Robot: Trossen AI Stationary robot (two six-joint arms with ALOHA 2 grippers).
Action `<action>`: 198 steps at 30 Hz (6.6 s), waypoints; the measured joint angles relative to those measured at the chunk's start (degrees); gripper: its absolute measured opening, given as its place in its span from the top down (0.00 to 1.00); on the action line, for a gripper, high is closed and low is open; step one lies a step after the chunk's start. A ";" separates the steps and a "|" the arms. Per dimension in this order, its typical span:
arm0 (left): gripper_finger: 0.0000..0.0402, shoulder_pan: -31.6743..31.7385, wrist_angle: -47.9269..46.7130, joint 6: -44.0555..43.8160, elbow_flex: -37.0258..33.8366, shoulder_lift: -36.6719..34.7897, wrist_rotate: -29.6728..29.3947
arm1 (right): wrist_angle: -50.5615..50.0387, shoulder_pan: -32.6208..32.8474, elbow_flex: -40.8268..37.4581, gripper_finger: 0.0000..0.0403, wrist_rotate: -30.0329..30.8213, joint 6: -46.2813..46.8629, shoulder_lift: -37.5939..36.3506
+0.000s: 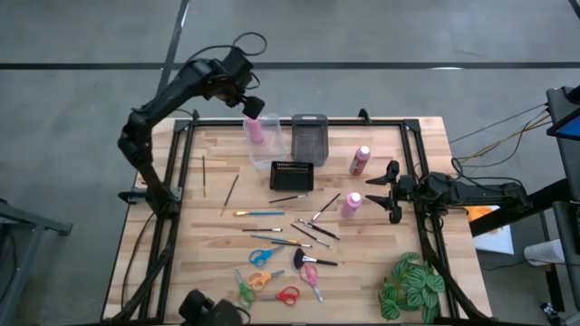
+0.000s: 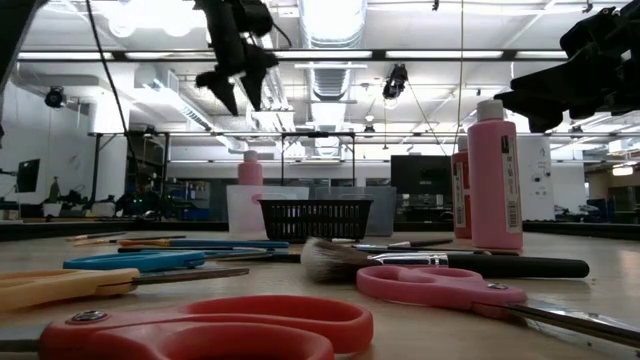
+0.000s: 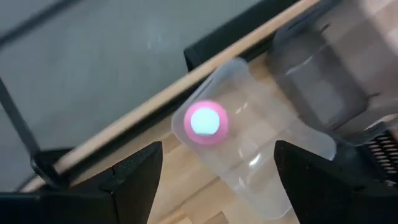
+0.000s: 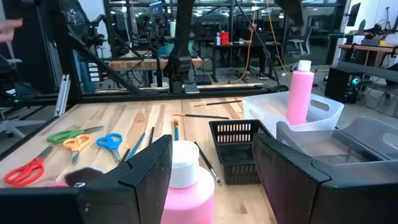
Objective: Pick & Place Paint Supplies
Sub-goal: Put the pink paint bottle into the transparent bin
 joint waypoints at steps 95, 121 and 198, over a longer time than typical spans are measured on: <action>0.23 -10.14 51.32 5.58 -84.28 -88.28 16.35 | 0.00 -0.02 0.00 0.45 0.00 0.10 0.01; 0.23 -10.14 42.62 5.56 -84.28 -88.28 16.32 | 0.00 -0.02 0.01 0.45 0.00 0.04 0.02; 0.23 -10.13 41.05 5.53 -84.28 -88.30 16.32 | -72.48 1.89 76.61 0.45 -1.57 36.05 79.86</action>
